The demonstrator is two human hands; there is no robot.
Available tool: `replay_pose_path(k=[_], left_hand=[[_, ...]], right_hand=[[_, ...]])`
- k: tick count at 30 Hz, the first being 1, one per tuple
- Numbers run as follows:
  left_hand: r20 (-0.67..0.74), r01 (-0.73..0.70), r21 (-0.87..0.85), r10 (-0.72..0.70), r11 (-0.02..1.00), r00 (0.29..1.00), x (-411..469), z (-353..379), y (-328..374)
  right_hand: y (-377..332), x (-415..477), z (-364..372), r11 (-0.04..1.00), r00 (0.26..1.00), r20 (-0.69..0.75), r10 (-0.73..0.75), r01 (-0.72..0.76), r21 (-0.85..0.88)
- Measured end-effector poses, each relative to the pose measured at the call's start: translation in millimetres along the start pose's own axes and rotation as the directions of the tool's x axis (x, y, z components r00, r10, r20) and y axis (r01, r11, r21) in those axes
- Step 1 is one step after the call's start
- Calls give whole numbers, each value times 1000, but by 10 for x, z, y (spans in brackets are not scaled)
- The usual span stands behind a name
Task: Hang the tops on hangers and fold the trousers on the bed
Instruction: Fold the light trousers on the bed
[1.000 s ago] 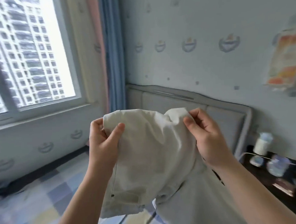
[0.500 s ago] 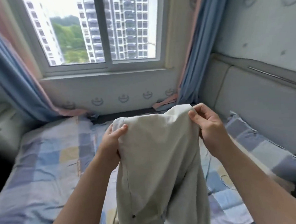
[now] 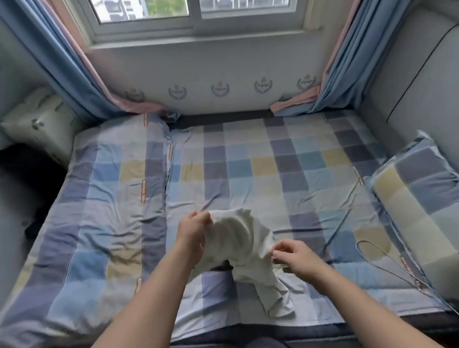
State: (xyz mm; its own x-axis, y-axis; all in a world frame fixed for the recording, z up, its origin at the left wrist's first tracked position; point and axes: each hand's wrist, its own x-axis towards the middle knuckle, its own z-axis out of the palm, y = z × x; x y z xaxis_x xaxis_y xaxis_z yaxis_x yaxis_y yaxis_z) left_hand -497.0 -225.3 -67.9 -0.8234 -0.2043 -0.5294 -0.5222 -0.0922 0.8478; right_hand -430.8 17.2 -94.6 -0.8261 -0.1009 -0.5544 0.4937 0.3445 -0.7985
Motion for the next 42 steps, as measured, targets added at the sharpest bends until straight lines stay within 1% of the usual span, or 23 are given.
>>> replay_pose_path(k=[1, 3, 5, 6, 8, 10, 12, 14, 15, 17, 19, 22, 24, 26, 31, 32, 34, 36, 37, 39, 40, 41, 42], left_hand=[[-4, -7, 66, 7, 998, 1000, -40, 55, -98], [22, -9, 163, 6, 987, 1000, -120, 147, -245], [64, -28, 195, 16, 980, 998, -209, 225, -303], [94, -55, 213, 36, 976, 995, -248, 252, -309], [166, -126, 311, 76, 942, 983, -328, 282, -290], [244, -158, 379, 66, 912, 968, -417, 287, -228], [319, -211, 386, 85, 898, 944, -483, 298, -135], [375, -296, 386, 145, 874, 916, -533, 317, -3], [393, -332, 374, 176, 866, 902, -551, 320, 69], [397, -384, 340, 239, 858, 886, -571, 304, 222], [379, -431, 307, 307, 848, 873, -564, 260, 376], [359, -517, 308, 406, 798, 841, -514, 170, 591], [335, -563, 316, 466, 763, 819, -445, 103, 721], [299, -589, 291, 513, 754, 805, -352, 24, 840], [177, -649, 229, 624, 726, 761, -73, -197, 1114], [140, -659, 215, 645, 721, 751, -9, -245, 1152], [59, -671, 216, 676, 709, 734, 121, -314, 1205], [11, -652, 247, 671, 717, 741, 255, -339, 1203], [17, -630, 272, 651, 727, 759, 326, -338, 1175], [113, -556, 362, 557, 748, 823, 435, -317, 1077], [196, -516, 413, 480, 750, 855, 462, -305, 998], [280, -494, 461, 408, 737, 869, 462, -287, 910], [351, -492, 498, 353, 714, 868, 436, -253, 819]], right_hand=[[64, 28, -58, 1000, 1000, 10, 8, -8, -26], [93, 110, -171, 999, 999, 10, -35, 35, -38], [37, 198, -244, 996, 996, 36, -82, 83, -21], [3, 237, -264, 993, 993, 62, -105, 108, -42], [-75, 290, -273, 964, 976, 133, -175, 197, -176], [-170, 335, -237, 884, 936, 248, -249, 325, -337], [-271, 370, -166, 776, 887, 384, -257, 426, -464], [-362, 401, -87, 691, 843, 490, -224, 491, -530], [-397, 419, -57, 682, 820, 528, -222, 517, -517], [-428, 442, -12, 729, 794, 566, -221, 521, -445], [-400, 462, 3, 756, 814, 549, -188, 477, -448], [-289, 531, -4, 724, 878, 450, -165, 418, -549], [-214, 616, -34, 727, 914, 386, -125, 349, -591], [-175, 719, -98, 725, 945, 317, -77, 272, -633], [-80, 939, -276, 633, 989, 150, -7, 120, -765], [-91, 958, -297, 645, 993, 115, 9, 82, -760], [-154, 990, -345, 747, 998, 56, -1, 38, -664], [-307, 1005, -394, 853, 996, -57, -72, 32, -520], [-420, 991, -414, 887, 987, -119, -109, 42, -460], [-688, 934, -433, 948, 966, -211, -152, 82, -306], [-836, 897, -433, 980, 960, -242, -142, 102, -173], [-987, 860, -428, 993, 960, -257, -115, 113, -21], [-1139, 817, -410, 987, 963, -256, -88, 119, 112]])
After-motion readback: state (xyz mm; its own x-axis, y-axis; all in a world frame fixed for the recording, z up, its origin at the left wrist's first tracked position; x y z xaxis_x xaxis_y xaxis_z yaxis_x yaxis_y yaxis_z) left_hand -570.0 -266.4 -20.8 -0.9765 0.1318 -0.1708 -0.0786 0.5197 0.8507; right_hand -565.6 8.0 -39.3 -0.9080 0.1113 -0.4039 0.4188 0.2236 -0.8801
